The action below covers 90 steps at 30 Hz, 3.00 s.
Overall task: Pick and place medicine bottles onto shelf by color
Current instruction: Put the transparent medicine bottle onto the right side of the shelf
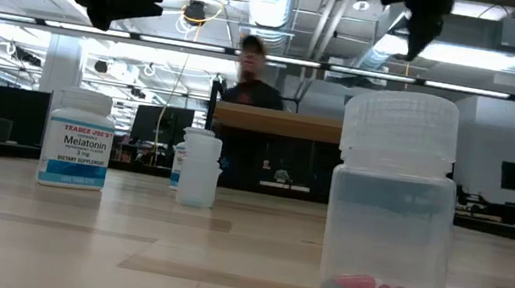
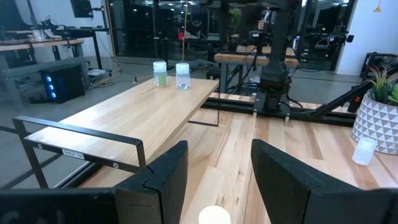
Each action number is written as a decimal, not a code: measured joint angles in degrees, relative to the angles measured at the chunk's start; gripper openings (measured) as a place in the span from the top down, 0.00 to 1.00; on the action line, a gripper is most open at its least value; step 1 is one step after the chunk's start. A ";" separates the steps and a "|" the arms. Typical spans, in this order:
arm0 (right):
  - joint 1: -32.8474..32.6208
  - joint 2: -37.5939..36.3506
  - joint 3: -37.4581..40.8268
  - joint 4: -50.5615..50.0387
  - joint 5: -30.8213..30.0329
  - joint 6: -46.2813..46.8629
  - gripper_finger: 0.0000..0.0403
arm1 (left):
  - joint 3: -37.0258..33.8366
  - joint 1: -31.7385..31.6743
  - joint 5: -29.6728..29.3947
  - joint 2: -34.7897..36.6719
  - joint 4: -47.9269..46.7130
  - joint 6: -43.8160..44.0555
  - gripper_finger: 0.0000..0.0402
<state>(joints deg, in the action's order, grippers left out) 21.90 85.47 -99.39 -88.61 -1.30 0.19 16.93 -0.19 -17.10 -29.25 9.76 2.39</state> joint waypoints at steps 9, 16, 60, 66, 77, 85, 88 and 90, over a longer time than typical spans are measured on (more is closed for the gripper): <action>-15.47 -1.11 0.01 -1.46 0.09 5.44 0.48 | 0.00 -0.02 0.00 -0.01 0.00 0.00 0.59; -28.66 -1.84 0.02 -1.15 0.04 13.82 0.48 | 0.00 -0.01 0.00 -0.01 0.17 -0.02 0.59; -55.35 26.34 0.02 49.57 2.13 38.35 0.48 | -0.02 13.82 12.89 0.01 -0.80 12.11 0.59; -54.86 26.38 0.04 49.85 2.37 32.79 0.48 | -0.02 14.51 12.33 -0.01 -1.05 12.11 0.59; -53.20 26.43 0.04 52.51 1.35 12.96 0.48 | -0.02 14.51 11.78 0.00 -1.30 11.76 0.59; -52.76 31.39 0.00 50.53 2.12 13.11 0.48 | -0.02 14.50 11.74 -0.01 -1.39 11.61 0.59; -52.86 32.62 -0.28 49.34 2.94 13.27 0.48 | -0.02 14.51 11.74 0.01 -1.56 11.61 0.59; -53.17 33.27 -0.34 49.62 2.93 13.29 0.48 | -0.11 14.51 11.74 -0.04 -1.82 11.61 0.59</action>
<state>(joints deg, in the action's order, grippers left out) -31.27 118.74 -99.74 -38.99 1.63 13.47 16.82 14.33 -5.37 -29.29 7.94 14.00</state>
